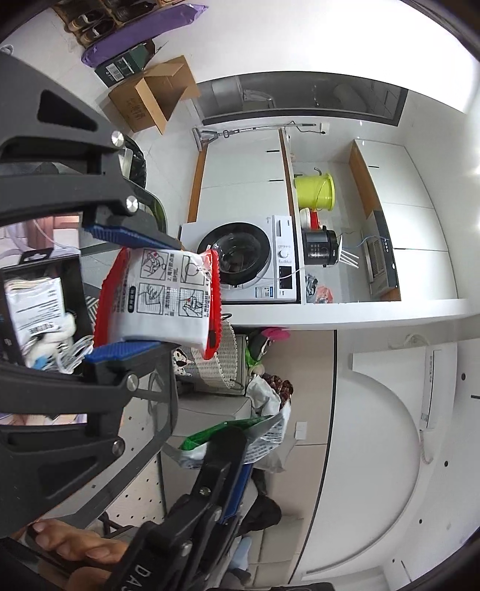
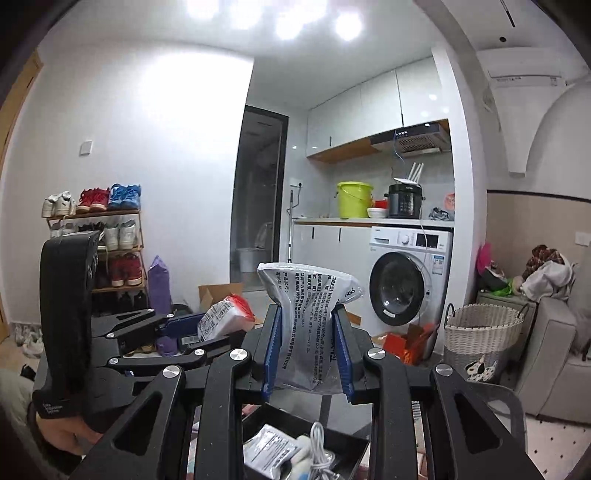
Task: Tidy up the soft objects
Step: 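Lift the sachet with the left gripper while the right lifts the packet over the box, then lower the sachet into the box with the left gripper while the right lowers the packet in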
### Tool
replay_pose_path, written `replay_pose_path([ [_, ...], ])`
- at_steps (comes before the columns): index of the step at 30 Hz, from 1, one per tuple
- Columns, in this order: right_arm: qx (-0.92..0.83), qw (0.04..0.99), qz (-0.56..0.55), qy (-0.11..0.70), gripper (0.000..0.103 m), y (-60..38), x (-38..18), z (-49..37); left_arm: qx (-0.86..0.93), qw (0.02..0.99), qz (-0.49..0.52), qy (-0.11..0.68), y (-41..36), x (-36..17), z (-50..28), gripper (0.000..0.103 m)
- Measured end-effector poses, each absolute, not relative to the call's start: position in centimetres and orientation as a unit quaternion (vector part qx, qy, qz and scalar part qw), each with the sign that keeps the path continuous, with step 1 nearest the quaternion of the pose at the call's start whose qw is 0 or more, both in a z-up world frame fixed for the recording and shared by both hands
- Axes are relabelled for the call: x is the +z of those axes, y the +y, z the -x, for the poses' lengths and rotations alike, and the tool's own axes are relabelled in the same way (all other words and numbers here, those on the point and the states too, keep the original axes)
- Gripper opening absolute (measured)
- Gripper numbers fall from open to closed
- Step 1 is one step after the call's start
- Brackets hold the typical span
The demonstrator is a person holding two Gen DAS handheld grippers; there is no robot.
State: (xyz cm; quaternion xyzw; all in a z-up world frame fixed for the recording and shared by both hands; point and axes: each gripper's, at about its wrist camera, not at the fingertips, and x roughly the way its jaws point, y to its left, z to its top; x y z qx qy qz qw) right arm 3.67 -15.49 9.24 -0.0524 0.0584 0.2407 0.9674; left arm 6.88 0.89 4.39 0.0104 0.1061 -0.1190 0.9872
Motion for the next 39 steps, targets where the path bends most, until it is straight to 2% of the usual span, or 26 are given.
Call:
replay_pose_path([
  [22,0.23,0.96,0.058,0.147,0.026,-15.1,6.0,-9.7,-0.104,0.979,0.002,0.173,0.8,3.0,-10.1,0.043],
  [29,0.234,0.947,0.048,0.213,0.026,-14.8,3.7,-12.0,-0.1,0.958,0.001,0.27,0.5,0.5,-13.1,0.043],
  [33,0.231,0.932,0.05,0.273,0.027,-14.4,1.6,-13.8,-0.104,0.939,0.044,0.326,1.3,-1.0,-14.4,0.043],
  [39,0.221,0.913,0.042,0.34,0.027,-14.3,-1.2,-15.5,-0.109,0.918,0.035,0.378,0.4,-2.9,-15.4,0.043],
])
